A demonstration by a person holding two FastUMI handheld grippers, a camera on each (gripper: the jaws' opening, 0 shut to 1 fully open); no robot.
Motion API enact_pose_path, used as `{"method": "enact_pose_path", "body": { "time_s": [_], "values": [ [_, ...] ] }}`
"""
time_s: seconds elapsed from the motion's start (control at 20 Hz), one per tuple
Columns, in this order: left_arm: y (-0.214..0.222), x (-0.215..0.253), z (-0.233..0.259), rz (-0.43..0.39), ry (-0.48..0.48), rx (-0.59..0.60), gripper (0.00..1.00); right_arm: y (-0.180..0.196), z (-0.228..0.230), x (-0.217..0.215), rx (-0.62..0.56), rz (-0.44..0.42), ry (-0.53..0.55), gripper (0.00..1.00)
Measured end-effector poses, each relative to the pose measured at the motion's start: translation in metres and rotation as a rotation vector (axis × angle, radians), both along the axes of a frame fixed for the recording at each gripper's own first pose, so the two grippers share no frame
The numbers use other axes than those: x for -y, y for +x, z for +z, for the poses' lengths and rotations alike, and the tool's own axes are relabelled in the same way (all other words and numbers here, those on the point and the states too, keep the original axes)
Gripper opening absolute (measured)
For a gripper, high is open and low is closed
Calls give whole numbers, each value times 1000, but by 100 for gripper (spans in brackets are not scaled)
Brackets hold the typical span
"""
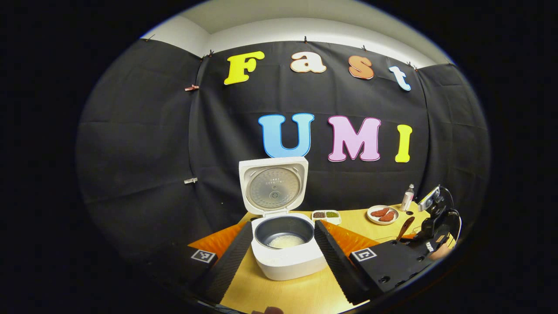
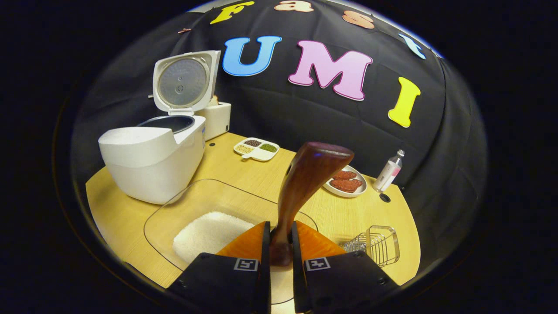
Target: Close the left gripper, press the button to open the rice cooker; take a wooden spoon from the chopstick holder with the right hand, scoop a spoonful of rice and pour it into the rice cooker, then put the wooden spoon back into the chopstick holder.
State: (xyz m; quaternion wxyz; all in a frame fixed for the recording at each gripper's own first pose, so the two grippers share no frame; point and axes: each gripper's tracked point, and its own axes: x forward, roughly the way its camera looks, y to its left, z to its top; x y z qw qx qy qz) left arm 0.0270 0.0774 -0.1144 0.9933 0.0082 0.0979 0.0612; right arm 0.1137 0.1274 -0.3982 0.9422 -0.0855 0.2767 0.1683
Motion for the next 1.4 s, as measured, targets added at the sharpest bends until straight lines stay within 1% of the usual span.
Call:
{"method": "enact_pose_path", "body": {
  "time_s": [0.1, 0.15, 0.2, 0.45, 0.8, 0.95, 1.15, 1.4],
  "values": [
    [0, -4, -2, -8, 1, -2, 97, 1, -3, -7, -8, -25, 17, 24],
    [-1, -6, -2, -10, -4, -3, 97, 1, -4, -12, -23, -37, 40, 20],
    [-1, -8, -3, -13, -12, -3, 97, -1, -4, -21, -43, -46, 77, 25],
    [-3, -14, -5, -19, -23, -2, 97, -10, -4, -47, -121, -108, 221, 25],
    [-10, -20, -2, -6, -27, 12, 97, -15, -1, -63, -243, -217, 488, 24],
    [-13, -20, -1, 4, -29, 16, 97, -13, 1, -55, -275, -266, 580, 24],
    [-18, -21, 1, 15, -30, 21, 97, -9, 15, -35, -255, -298, 628, 24],
    [-21, -20, 2, 22, -39, 27, 97, -3, 38, -16, -259, -356, 770, 24]
  ]
}}
